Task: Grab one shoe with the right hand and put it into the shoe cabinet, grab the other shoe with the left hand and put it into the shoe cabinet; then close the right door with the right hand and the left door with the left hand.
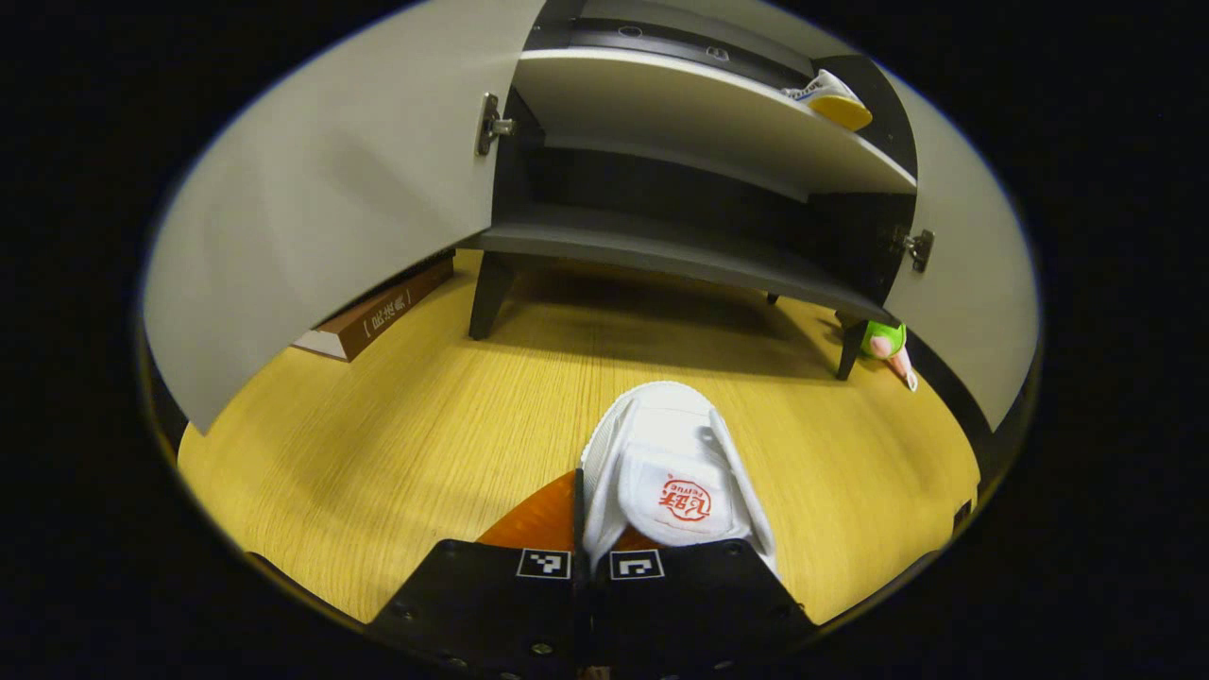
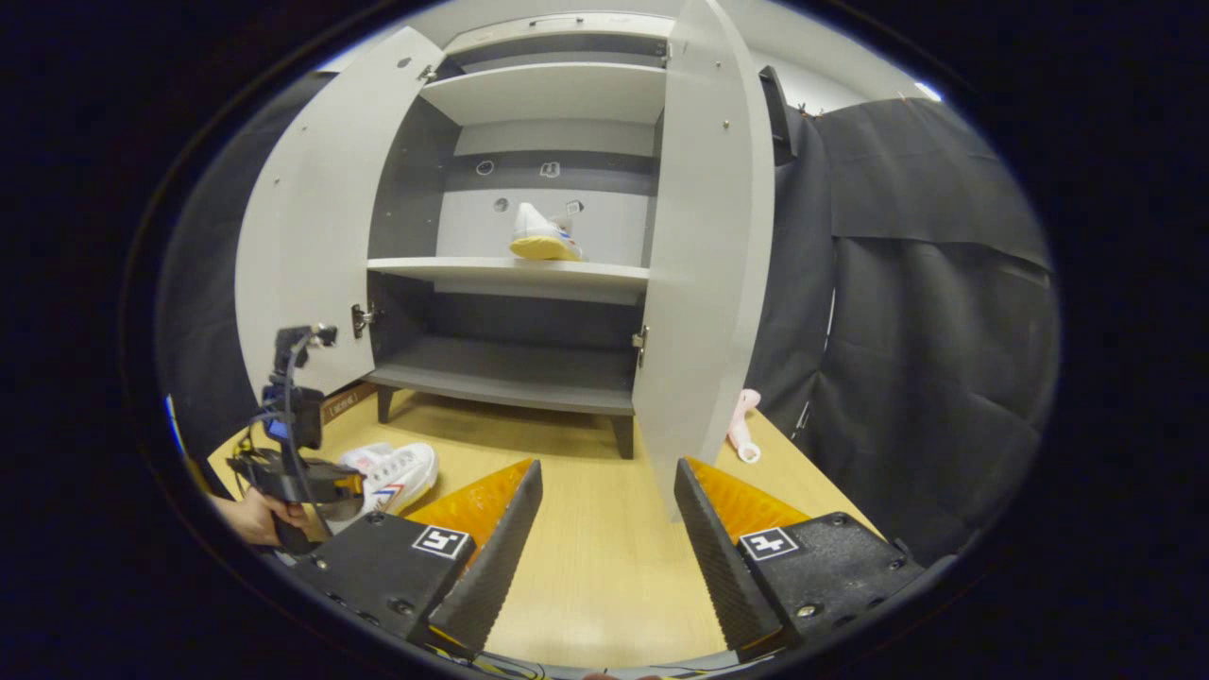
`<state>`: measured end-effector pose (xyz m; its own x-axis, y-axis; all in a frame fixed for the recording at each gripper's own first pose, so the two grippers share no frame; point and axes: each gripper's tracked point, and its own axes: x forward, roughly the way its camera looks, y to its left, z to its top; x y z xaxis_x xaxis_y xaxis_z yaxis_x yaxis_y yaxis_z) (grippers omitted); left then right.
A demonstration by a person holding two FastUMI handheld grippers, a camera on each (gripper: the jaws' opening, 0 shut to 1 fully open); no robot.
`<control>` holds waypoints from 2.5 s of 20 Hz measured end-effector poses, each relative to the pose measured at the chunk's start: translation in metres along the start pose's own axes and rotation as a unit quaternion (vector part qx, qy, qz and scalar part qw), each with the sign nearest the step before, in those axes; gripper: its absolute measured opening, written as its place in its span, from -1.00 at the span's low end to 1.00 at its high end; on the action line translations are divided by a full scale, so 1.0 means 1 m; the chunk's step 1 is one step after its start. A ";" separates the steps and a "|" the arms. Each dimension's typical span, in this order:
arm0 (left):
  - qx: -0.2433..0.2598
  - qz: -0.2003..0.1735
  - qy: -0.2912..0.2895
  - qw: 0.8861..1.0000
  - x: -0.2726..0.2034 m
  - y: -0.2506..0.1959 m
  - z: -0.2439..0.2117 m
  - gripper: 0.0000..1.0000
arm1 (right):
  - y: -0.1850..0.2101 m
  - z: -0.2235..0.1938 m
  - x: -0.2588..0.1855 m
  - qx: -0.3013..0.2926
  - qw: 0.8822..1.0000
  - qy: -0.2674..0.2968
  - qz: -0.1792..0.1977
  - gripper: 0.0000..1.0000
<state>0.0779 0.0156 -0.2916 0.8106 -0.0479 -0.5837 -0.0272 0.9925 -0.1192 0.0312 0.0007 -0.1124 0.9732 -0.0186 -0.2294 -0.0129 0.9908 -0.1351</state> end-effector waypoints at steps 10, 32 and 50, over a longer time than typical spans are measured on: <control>0.013 -0.002 -0.216 0.976 -0.091 -0.041 0.305 -0.99 | 0.027 0.013 -0.004 -0.004 0.999 -0.026 0.038 0.79; -0.007 0.046 0.045 0.998 0.123 -0.029 0.397 -0.60 | -0.001 0.014 0.003 0.030 0.999 -0.023 0.006 0.79; 0.034 -0.018 -0.227 0.973 -0.128 -0.023 0.348 0.22 | 0.026 0.027 -0.006 0.026 0.997 -0.044 0.051 0.79</control>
<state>0.1784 0.0381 0.0651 0.9857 -0.0439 -0.1624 0.0327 0.9970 -0.0708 0.0309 0.0307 -0.0882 0.9839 0.0932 -0.1527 -0.1039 0.9925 -0.0638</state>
